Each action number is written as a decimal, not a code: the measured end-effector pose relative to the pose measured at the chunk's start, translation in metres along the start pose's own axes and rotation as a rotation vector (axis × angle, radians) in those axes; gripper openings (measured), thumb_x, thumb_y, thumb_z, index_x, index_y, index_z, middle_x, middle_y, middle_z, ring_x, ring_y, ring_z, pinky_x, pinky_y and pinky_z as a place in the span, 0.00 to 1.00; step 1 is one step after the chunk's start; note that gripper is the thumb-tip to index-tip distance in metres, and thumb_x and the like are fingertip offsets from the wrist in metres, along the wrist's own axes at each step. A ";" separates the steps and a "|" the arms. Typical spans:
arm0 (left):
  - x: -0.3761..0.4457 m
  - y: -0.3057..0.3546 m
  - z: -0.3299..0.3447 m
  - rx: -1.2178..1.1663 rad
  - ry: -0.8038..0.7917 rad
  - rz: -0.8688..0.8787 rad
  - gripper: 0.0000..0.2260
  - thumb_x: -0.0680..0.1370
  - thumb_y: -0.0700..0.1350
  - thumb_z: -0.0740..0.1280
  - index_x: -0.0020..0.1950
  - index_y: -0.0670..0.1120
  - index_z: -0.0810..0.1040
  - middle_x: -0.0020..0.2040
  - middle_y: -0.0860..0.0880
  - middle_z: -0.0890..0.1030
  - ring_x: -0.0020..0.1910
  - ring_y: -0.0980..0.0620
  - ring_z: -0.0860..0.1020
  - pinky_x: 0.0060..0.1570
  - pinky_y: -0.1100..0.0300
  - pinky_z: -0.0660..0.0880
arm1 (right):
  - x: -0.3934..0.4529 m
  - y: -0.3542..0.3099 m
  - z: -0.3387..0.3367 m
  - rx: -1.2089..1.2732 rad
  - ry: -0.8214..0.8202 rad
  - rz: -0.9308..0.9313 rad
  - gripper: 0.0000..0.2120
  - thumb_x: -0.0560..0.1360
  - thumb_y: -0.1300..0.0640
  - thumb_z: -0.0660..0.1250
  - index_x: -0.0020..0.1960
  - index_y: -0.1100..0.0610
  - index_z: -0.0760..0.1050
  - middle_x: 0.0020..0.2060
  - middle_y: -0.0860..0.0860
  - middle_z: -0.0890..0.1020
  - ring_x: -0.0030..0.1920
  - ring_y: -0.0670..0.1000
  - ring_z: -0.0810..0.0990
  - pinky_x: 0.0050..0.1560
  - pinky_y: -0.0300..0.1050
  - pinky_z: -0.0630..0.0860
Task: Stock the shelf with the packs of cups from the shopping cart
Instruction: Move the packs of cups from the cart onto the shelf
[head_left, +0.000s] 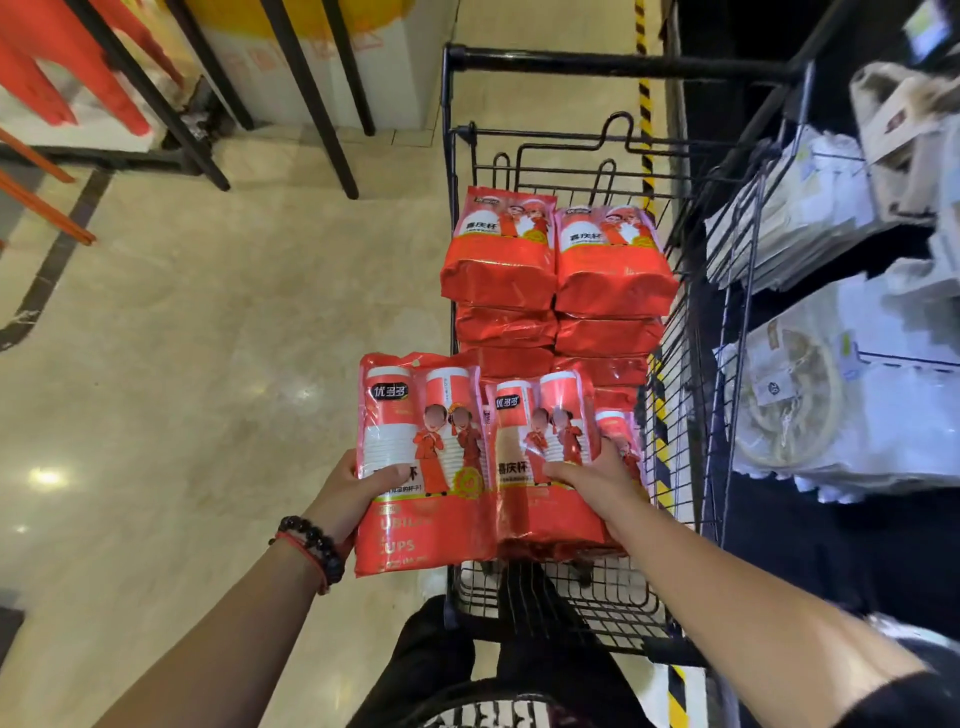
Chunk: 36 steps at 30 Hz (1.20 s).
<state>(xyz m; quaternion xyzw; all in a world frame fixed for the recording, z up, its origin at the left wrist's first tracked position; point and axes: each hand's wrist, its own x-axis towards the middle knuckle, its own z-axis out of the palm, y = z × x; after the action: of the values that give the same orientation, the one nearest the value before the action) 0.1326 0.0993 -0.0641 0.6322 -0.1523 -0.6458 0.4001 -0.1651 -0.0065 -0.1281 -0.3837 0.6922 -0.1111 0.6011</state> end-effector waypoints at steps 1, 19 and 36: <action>0.001 0.001 0.005 0.008 -0.008 0.001 0.32 0.60 0.50 0.80 0.62 0.45 0.78 0.56 0.38 0.84 0.52 0.34 0.83 0.51 0.41 0.81 | -0.005 0.001 -0.006 0.018 0.018 -0.014 0.54 0.53 0.42 0.81 0.74 0.54 0.64 0.68 0.57 0.76 0.66 0.61 0.76 0.66 0.61 0.75; -0.014 0.008 0.097 0.328 -0.378 0.162 0.40 0.55 0.53 0.82 0.64 0.45 0.76 0.55 0.42 0.85 0.51 0.40 0.84 0.55 0.40 0.80 | -0.215 0.079 -0.068 0.487 0.582 -0.361 0.14 0.63 0.69 0.79 0.47 0.58 0.83 0.43 0.55 0.88 0.42 0.53 0.86 0.44 0.50 0.82; -0.135 -0.068 0.251 0.680 -0.952 0.225 0.36 0.56 0.50 0.81 0.62 0.45 0.78 0.54 0.43 0.86 0.50 0.42 0.85 0.50 0.49 0.81 | -0.436 0.245 -0.063 0.813 1.135 -0.389 0.19 0.63 0.64 0.78 0.49 0.45 0.83 0.47 0.51 0.88 0.46 0.52 0.87 0.46 0.45 0.84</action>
<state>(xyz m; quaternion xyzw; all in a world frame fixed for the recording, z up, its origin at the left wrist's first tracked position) -0.1413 0.1607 0.0209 0.3457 -0.5793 -0.7268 0.1289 -0.3277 0.4308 0.0632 -0.1294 0.7207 -0.6467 0.2135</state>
